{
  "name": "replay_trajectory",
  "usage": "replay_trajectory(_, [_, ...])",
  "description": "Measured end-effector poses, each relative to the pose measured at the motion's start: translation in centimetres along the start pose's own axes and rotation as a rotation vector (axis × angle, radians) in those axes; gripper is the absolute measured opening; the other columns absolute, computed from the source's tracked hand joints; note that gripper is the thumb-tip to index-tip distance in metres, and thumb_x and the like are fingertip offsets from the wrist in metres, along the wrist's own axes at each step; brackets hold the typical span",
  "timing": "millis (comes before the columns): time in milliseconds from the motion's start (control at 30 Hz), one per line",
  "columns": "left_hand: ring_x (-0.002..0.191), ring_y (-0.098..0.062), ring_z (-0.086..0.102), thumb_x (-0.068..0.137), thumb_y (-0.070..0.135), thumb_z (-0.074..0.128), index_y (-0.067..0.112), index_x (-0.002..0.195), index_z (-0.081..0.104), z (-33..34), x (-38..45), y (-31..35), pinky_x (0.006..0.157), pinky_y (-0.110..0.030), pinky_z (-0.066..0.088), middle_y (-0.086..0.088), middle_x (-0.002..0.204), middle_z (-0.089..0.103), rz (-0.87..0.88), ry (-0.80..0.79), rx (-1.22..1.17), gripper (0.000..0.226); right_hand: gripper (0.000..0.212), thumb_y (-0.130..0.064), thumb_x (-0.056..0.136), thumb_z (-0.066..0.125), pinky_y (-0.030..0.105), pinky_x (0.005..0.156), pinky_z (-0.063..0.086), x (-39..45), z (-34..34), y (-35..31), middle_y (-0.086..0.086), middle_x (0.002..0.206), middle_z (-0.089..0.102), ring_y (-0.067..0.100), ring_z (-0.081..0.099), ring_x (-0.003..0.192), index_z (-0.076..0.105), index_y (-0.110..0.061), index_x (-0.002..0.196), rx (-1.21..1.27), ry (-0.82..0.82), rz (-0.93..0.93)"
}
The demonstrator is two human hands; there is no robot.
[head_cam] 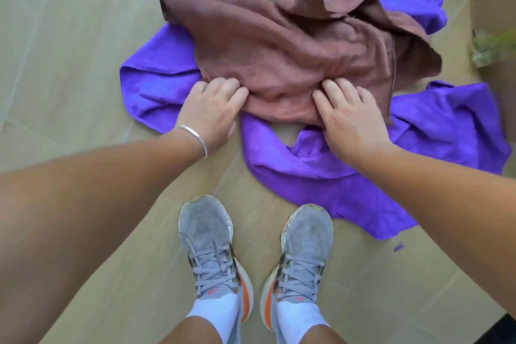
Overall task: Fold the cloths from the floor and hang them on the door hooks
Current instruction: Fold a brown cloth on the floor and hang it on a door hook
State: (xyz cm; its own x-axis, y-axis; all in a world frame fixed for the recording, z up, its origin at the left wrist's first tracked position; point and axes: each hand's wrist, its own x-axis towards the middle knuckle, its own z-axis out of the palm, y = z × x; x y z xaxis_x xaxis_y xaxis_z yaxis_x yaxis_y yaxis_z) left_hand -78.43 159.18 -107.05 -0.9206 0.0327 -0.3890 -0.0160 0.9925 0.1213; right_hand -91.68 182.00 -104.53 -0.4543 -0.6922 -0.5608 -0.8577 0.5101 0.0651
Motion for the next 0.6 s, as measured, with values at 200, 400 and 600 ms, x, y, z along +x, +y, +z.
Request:
replay_trajectory(200, [0.098,-0.033,0.058,0.096,0.018,0.050,0.019,0.112,0.061,-3.8,2.5,-2.3,0.066,-0.039,0.042,-0.009,0.106,0.060,-0.018,-0.046,-0.094,0.019,0.027,-0.012,0.090,0.040,0.041,0.074,0.040,1.2,-4.0,1.7,0.009,0.113,0.058,0.032,0.051,0.107,0.057,-0.011,0.111,0.081,0.057,-0.022])
replay_trajectory(400, [0.082,-0.039,0.055,0.099,0.019,0.042,0.009,0.106,0.053,-10.9,-1.0,-3.5,0.069,-0.048,0.044,-0.015,0.098,0.055,-0.269,0.118,-0.429,0.016,0.019,-0.004,0.086,0.043,0.037,0.060,0.029,-0.7,-11.3,2.6,0.012,0.090,0.059,0.037,0.057,0.080,0.052,-0.012,0.101,0.199,0.180,0.073])
replay_trajectory(600, [0.076,-0.035,0.062,0.087,0.044,0.054,0.015,0.093,0.051,-19.9,-5.1,-6.3,0.056,-0.034,0.037,-0.009,0.087,0.064,-0.306,0.237,-0.346,0.030,0.027,-0.002,0.082,0.049,0.037,0.060,0.040,-1.4,-22.2,2.4,0.006,0.095,0.058,0.032,0.056,0.088,0.053,-0.018,0.104,0.260,0.184,-0.003])
